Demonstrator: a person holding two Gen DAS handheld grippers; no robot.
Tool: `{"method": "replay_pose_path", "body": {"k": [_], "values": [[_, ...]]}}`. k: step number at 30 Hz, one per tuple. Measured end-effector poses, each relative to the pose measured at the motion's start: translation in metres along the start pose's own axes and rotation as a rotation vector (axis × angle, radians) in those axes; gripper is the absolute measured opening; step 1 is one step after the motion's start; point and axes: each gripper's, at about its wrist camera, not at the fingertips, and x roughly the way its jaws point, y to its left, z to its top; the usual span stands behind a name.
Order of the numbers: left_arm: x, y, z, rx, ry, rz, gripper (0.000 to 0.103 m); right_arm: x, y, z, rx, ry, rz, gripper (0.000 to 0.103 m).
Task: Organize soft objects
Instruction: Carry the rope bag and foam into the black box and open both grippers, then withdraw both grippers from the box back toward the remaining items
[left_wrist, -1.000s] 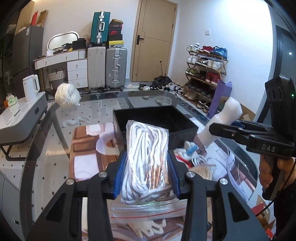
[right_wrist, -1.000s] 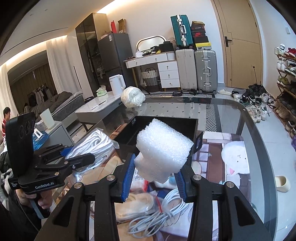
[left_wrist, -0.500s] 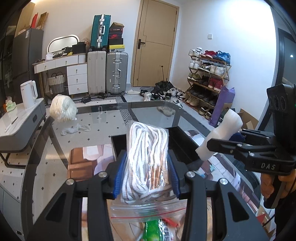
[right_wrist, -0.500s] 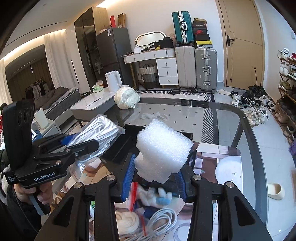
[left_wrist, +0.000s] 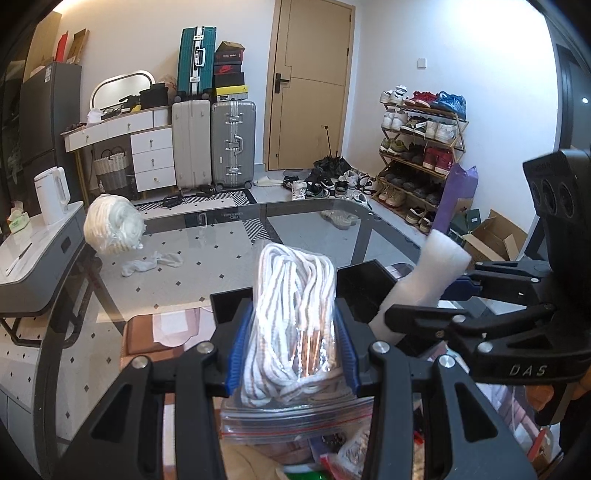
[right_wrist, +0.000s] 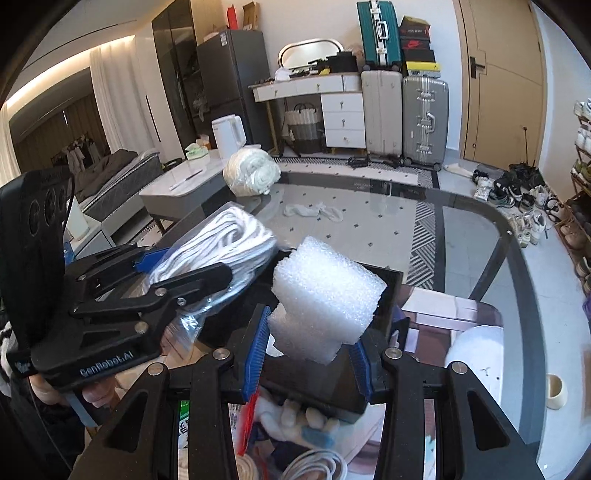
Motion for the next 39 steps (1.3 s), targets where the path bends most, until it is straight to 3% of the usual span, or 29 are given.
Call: {"method": "replay_pose_path", "body": {"k": [19, 22, 24, 26, 28, 31, 32, 35, 39], "values": [[0.029, 0.007, -0.017, 0.009, 0.052, 0.001, 0.042, 0.062, -0.001, 0.009, -0.104, 0.191, -0.03, 0.042], [0.029, 0.01, -0.018, 0.002, 0.056, 0.011, 0.044, 0.061, -0.003, 0.011, -0.133, 0.186, -0.03, 0.05], [0.027, 0.012, -0.018, -0.008, 0.058, 0.014, 0.051, 0.053, -0.003, 0.013, -0.149, 0.143, -0.031, 0.06], [0.023, 0.013, -0.019, -0.025, 0.051, -0.007, 0.063, 0.041, -0.003, 0.015, -0.156, 0.091, -0.046, 0.076], [0.016, 0.013, -0.018, -0.035, 0.038, -0.009, 0.069, 0.028, -0.004, 0.014, -0.162, 0.058, -0.067, 0.08], [0.001, 0.014, -0.02, -0.062, 0.006, 0.018, 0.099, 0.009, -0.008, 0.009, -0.132, 0.024, -0.079, 0.087], [-0.007, 0.016, -0.022, -0.078, -0.018, 0.026, 0.103, 0.002, -0.009, 0.006, -0.119, 0.008, -0.082, 0.091], [-0.021, 0.021, -0.027, -0.118, -0.034, 0.043, 0.103, -0.022, -0.012, -0.007, -0.066, -0.043, -0.082, 0.102], [-0.039, 0.02, -0.037, -0.11, -0.039, 0.071, 0.103, -0.046, -0.014, -0.025, 0.003, -0.087, -0.079, 0.102]]}}
